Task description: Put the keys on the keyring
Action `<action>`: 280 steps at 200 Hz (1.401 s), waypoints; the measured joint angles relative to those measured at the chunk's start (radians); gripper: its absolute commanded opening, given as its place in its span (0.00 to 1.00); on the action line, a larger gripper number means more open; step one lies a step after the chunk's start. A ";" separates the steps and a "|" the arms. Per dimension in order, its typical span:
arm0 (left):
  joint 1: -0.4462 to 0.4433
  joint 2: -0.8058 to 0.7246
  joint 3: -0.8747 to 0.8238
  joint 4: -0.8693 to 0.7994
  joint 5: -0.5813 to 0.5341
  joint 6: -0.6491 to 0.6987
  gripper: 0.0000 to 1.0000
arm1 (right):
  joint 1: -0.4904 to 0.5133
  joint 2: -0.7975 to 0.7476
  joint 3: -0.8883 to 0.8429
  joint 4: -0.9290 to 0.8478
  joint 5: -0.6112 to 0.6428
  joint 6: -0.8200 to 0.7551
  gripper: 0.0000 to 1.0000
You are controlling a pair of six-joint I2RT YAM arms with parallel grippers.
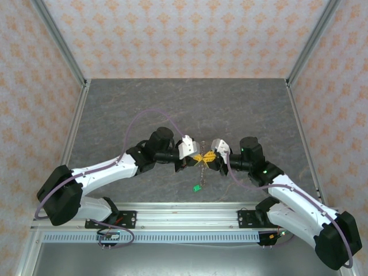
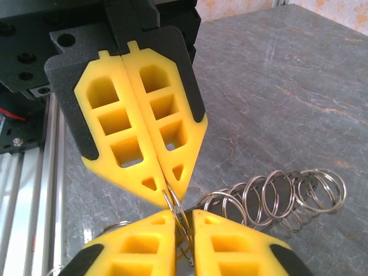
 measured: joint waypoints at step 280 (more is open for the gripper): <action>-0.026 0.005 0.058 -0.121 -0.065 0.080 0.00 | 0.028 0.003 0.146 -0.280 0.071 -0.123 0.12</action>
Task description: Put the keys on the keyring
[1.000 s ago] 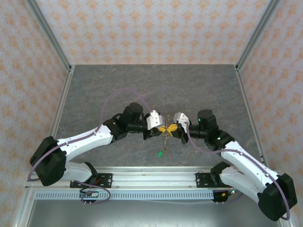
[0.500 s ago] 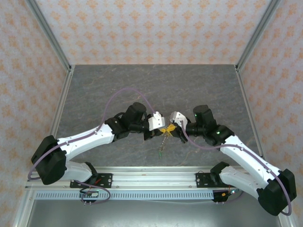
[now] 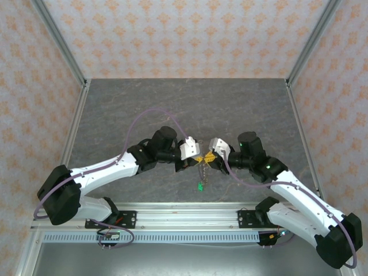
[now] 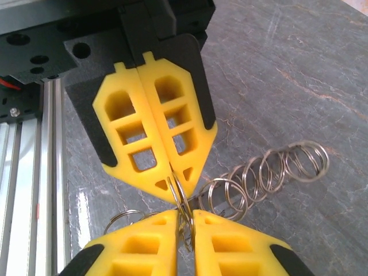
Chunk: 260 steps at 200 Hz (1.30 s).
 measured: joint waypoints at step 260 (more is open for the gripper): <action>0.006 0.025 0.086 -0.100 -0.001 0.071 0.12 | -0.013 0.055 0.057 -0.042 -0.048 -0.001 0.00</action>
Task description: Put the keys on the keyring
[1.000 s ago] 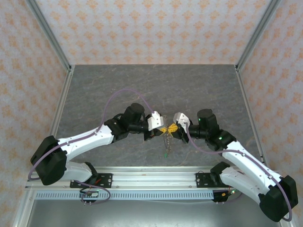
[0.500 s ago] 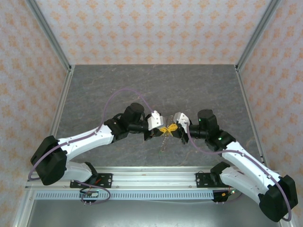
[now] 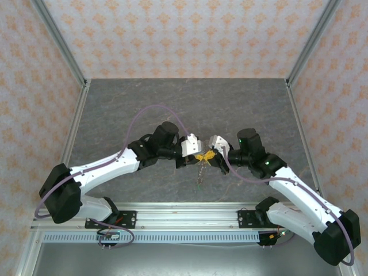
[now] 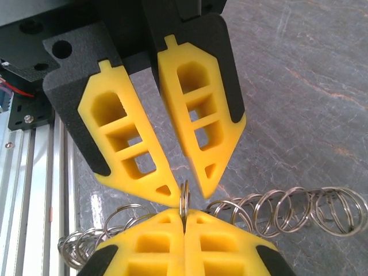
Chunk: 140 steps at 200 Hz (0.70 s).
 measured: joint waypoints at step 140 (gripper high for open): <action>0.019 -0.021 -0.068 0.072 0.043 -0.056 0.00 | 0.021 -0.037 -0.080 0.037 0.069 -0.022 0.16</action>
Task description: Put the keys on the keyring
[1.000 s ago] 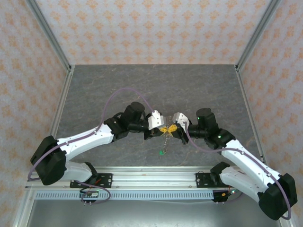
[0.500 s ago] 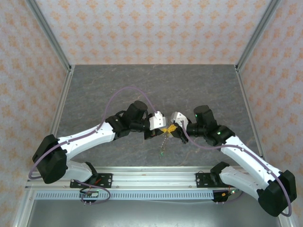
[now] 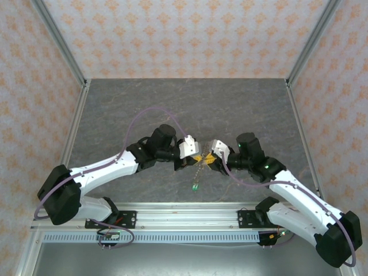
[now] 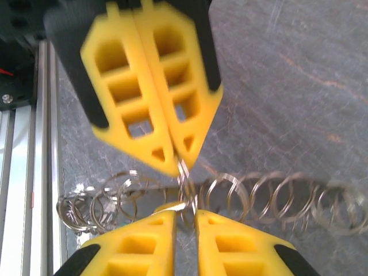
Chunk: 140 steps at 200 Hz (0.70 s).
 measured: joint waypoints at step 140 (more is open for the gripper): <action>0.007 0.000 -0.013 0.089 0.036 -0.052 0.00 | 0.000 -0.110 -0.015 -0.020 0.102 0.010 0.26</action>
